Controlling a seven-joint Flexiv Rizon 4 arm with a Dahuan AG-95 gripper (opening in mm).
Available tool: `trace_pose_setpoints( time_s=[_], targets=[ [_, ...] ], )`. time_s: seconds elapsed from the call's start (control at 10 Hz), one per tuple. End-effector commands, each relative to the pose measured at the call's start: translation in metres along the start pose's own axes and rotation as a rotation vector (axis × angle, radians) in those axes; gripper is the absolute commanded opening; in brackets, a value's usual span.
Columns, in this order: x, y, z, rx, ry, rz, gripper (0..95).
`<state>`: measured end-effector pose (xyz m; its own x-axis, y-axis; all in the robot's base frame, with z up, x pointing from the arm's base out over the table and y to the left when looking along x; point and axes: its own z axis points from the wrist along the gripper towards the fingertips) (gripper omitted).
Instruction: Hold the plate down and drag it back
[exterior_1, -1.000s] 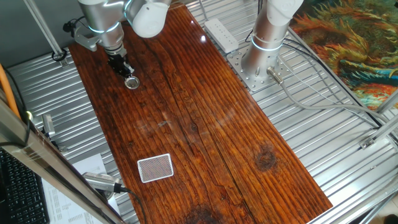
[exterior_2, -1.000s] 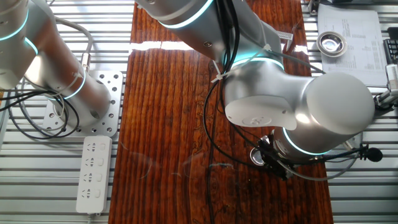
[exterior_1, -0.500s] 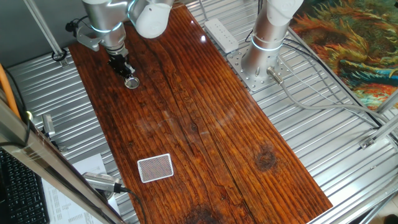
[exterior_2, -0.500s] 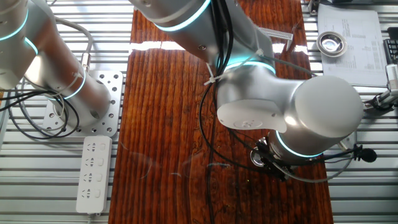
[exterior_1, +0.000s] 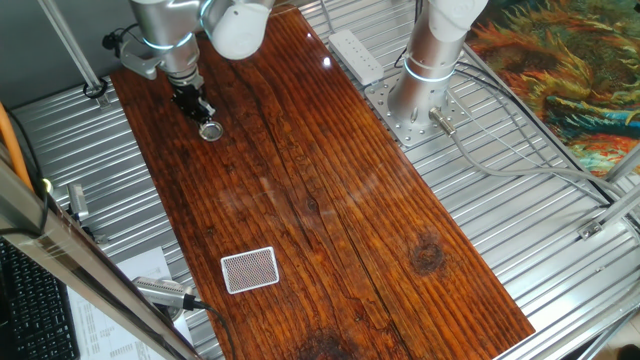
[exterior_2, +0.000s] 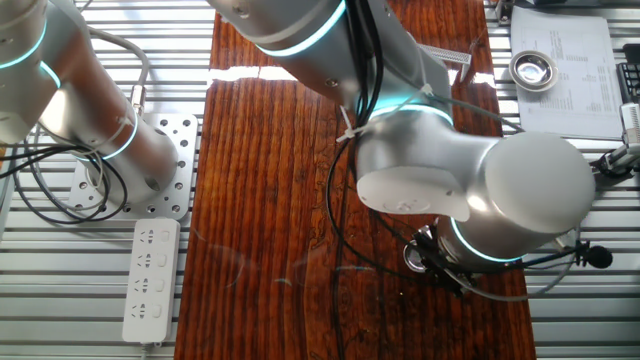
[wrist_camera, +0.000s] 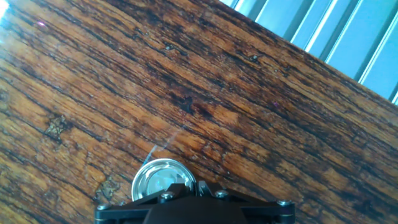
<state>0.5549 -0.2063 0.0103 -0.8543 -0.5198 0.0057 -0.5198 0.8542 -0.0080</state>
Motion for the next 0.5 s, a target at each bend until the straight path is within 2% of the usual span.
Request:
trace_pose_setpoints(
  time_s=[0.1,0.2,0.3,0.4,0.5],
  targets=[
    [0.0047,-0.0042,0.0039,-0.014,-0.005,-0.003,0.0],
    [0.0049,-0.0045,0.0048,-0.079,-0.026,0.029,0.0],
    [0.0052,-0.0049,0.0055,-0.021,-0.008,-0.002,0.0],
    [0.0063,-0.007,0.0049,0.007,0.008,-0.02,0.0],
    [0.0084,-0.0098,0.0053,0.005,0.007,-0.027,0.0]
  ],
)
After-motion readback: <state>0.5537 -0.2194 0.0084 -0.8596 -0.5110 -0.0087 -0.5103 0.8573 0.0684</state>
